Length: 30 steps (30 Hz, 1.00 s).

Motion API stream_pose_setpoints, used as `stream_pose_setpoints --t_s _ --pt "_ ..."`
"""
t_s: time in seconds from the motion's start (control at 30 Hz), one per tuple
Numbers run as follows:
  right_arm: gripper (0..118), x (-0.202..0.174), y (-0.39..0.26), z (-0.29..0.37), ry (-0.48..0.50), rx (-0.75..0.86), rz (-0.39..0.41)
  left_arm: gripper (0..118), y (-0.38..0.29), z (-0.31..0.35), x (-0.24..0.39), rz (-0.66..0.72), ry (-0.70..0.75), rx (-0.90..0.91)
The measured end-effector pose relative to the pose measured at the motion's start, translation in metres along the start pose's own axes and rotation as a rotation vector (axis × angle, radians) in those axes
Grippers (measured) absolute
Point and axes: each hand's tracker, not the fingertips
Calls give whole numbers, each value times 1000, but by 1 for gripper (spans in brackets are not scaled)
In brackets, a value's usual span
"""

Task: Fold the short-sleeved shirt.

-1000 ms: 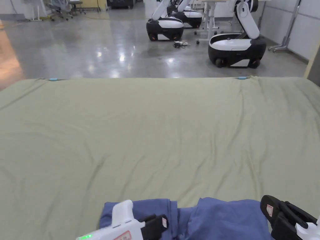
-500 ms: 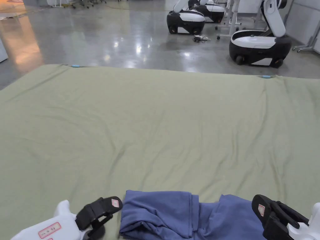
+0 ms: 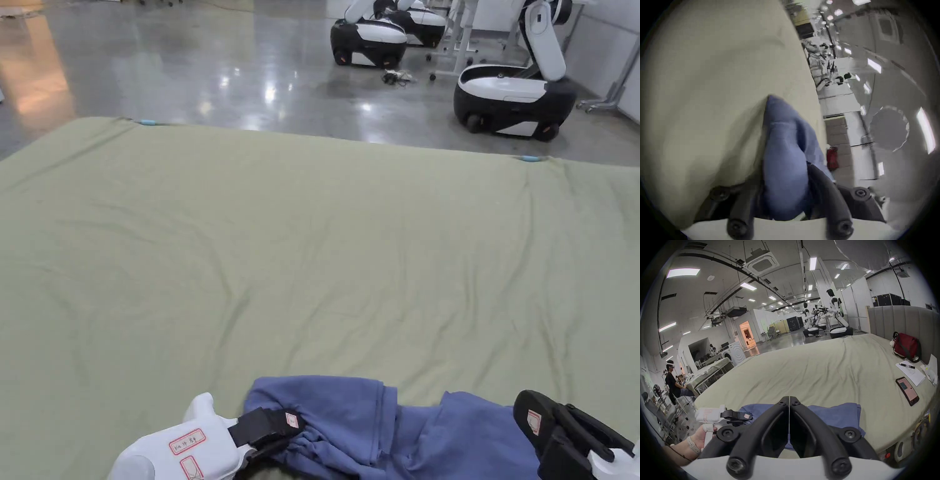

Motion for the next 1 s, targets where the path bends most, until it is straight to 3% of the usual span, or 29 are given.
stream_pose_setpoints --t_s 0.13,0.27,0.37,0.6,0.87,0.93,0.97,1.0 --pt "5 -1 0 1 4 7 4 17 21 43 -4 -9 73 116" --pt "5 2 -2 -1 14 1 3 17 33 78 26 -301 284 238" --pt "5 5 -4 -1 18 -2 0 17 19 77 71 -519 351 248" --pt "5 15 -9 7 -14 -13 5 17 -83 -16 180 -1114 433 120" --pt "5 36 -17 21 -67 -45 -6 18 -187 -113 160 -1604 675 -50" --pt "5 40 -18 21 -73 -52 1 24 -196 -112 154 -1733 719 -13" --pt "5 41 -18 22 -74 -51 1 35 -196 -110 154 -1738 712 -5" --pt "5 42 -18 22 -76 -49 -2 59 -192 -106 156 -1699 698 -7"
